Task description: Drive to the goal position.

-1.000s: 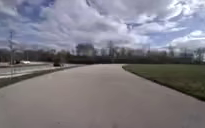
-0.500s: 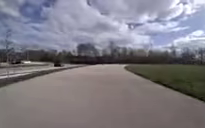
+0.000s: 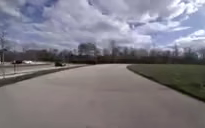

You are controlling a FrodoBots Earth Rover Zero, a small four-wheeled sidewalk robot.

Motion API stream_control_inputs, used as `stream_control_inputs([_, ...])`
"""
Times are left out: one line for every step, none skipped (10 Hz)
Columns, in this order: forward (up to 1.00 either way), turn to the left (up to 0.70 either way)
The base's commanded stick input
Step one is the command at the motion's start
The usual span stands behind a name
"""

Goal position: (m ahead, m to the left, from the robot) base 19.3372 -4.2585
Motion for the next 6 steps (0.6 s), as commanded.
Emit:
stream_control_inputs([1.0, 0.0])
stream_control_inputs([1.0, 0.0])
stream_control_inputs([1.0, 0.0])
stream_control_inputs([1.0, 0.0])
stream_control_inputs([1.0, 0.0])
stream_control_inputs([1.0, 0.0])
